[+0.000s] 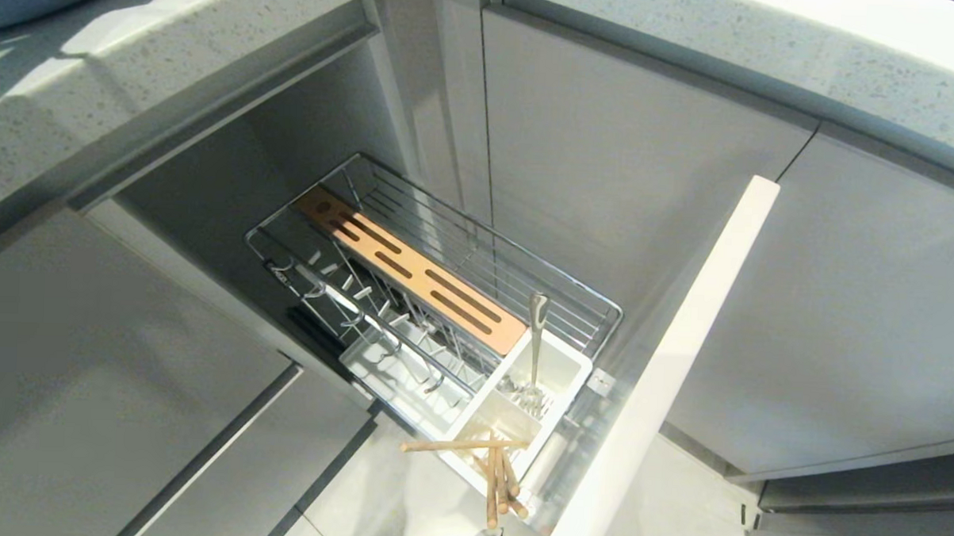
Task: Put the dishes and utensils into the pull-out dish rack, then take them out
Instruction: Pick up the chopsticks and place it in the cupboard
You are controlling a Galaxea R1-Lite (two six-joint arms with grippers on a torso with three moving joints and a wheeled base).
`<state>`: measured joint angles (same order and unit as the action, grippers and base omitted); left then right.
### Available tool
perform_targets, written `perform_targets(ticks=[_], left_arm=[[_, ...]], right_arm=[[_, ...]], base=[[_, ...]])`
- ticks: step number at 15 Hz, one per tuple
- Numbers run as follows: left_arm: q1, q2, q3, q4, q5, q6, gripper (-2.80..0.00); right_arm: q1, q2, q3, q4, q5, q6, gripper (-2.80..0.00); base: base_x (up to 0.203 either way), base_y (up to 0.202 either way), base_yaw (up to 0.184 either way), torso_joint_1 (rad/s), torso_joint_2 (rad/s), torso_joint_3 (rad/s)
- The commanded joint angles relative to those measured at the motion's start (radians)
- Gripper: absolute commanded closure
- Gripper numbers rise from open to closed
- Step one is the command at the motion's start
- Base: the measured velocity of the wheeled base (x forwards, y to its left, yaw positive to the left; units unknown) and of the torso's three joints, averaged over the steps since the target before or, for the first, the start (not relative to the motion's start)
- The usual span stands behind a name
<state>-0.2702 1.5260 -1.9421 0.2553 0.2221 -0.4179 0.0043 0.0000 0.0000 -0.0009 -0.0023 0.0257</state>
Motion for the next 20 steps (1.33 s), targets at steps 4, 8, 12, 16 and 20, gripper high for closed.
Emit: perform_targets(ticks=[4, 8, 12, 16, 20], left_arm=[[0.0, 0.0, 0.0, 0.001, 0.002, -0.003, 0.0], [-0.004, -0.001, 0.0, -0.001, 0.002, -0.004, 0.0], [-0.004, -0.006, 0.0, -0.001, 0.003, -0.004, 0.0], [-0.006, -0.03, 0.0, -0.05, 0.02, 0.008, 0.0], [-0.012, -0.063, 0.002, -0.124, 0.068, 0.084, 0.0]], right_arm=[[0.0, 0.0, 0.002, 0.001, 0.001, 0.0, 0.0], [0.0, 0.0, 0.0, -0.001, 0.001, 0.0, 0.0], [0.0, 0.0, 0.0, -0.001, 0.001, 0.0, 0.0], [0.0, 0.0, 0.002, -0.001, 0.0, 0.0, 0.0], [0.0, 0.0, 0.001, -0.001, 0.001, 0.0, 0.0]], base=[[0.0, 0.0, 0.0, 0.0, 0.0, 0.0], [0.0, 0.0, 0.0, 0.0, 0.0, 0.0], [0.0, 0.0, 0.0, 0.0, 0.0, 0.0], [0.0, 0.0, 0.0, 0.0, 0.0, 0.0], [0.0, 0.0, 0.0, 0.0, 0.0, 0.0]])
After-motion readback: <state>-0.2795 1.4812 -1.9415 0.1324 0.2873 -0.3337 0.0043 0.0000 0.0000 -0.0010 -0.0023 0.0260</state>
